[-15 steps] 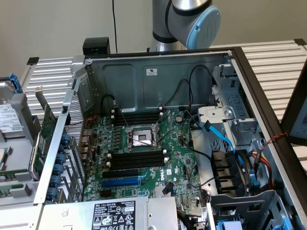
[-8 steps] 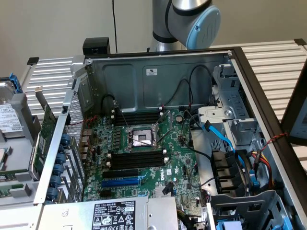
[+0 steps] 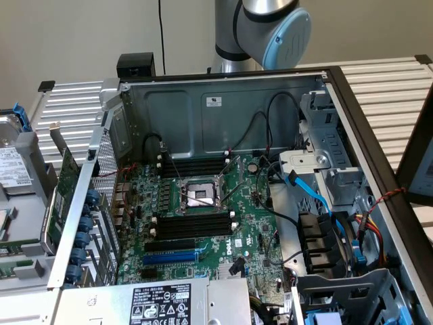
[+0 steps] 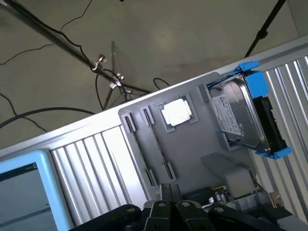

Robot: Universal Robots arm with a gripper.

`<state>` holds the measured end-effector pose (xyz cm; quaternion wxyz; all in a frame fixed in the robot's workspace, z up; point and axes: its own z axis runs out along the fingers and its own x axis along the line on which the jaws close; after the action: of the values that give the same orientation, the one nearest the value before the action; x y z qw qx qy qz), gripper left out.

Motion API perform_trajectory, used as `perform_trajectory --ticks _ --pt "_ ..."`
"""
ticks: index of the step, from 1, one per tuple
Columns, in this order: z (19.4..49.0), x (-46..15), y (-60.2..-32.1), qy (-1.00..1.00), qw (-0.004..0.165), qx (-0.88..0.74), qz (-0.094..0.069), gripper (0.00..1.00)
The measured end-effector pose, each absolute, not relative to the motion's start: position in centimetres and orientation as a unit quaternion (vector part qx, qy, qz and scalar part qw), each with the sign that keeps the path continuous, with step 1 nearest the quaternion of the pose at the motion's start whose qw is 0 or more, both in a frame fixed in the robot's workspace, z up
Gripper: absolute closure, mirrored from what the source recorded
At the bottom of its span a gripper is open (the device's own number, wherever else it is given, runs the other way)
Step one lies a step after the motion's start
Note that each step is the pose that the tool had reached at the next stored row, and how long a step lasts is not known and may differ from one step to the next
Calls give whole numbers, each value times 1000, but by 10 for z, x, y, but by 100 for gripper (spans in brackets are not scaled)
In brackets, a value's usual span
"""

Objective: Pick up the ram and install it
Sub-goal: 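Pick up the ram and move it above insertion slot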

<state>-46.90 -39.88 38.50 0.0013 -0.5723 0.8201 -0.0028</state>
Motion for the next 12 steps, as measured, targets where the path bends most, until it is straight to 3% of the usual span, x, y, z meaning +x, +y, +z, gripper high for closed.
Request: perform_trajectory --ticks 8,12 --pt "384 -469 -399 777 0 -630 -5 90" --pt "384 -469 -399 758 -7 -652 -14 90"
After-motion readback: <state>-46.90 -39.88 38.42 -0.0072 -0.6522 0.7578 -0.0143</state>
